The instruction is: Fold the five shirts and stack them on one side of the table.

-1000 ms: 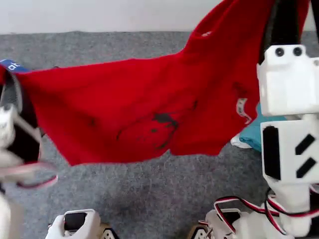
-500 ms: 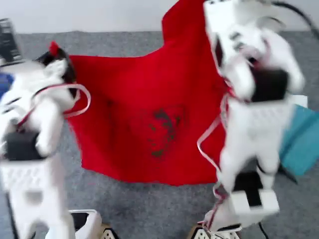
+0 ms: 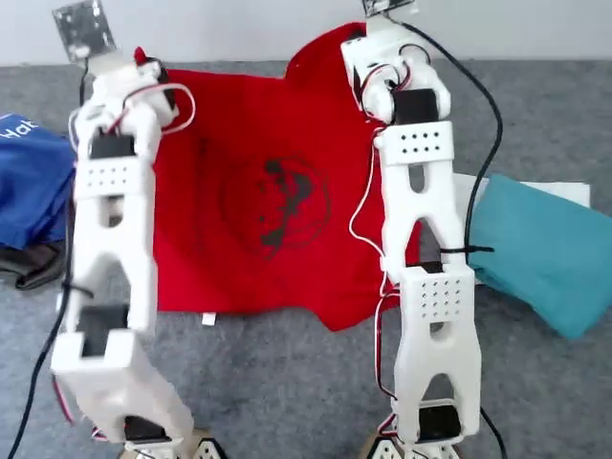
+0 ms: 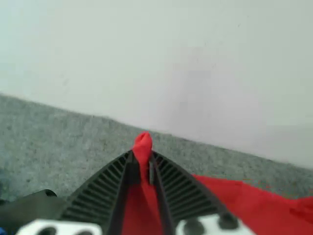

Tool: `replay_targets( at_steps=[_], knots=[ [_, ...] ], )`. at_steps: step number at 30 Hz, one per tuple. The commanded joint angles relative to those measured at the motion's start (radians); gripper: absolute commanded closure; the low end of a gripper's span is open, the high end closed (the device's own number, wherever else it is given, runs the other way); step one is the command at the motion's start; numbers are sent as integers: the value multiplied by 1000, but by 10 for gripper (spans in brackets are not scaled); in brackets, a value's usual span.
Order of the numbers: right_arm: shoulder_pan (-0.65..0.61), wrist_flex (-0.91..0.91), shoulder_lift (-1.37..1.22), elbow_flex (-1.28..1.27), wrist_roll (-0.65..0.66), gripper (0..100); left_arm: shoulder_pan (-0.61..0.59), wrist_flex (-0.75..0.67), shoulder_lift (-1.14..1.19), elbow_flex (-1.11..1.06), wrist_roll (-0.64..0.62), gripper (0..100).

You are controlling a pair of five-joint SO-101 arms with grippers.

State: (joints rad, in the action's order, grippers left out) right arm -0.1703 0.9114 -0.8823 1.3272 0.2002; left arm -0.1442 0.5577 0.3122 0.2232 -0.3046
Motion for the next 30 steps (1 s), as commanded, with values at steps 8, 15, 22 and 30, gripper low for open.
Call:
replay_targets(
  at_steps=[8,15,22,30],
  knots=[
    [-10,4,113,178,-6,991,48,476,140,639,-8,987],
    [-12,13,387,169,-17,991,48,885,140,1191,-8,987],
    [-12,120,687,167,-46,991,49,1204,2,1438,100,987],
    [-12,236,924,167,-48,991,49,1200,-359,1342,107,987]
  ],
)
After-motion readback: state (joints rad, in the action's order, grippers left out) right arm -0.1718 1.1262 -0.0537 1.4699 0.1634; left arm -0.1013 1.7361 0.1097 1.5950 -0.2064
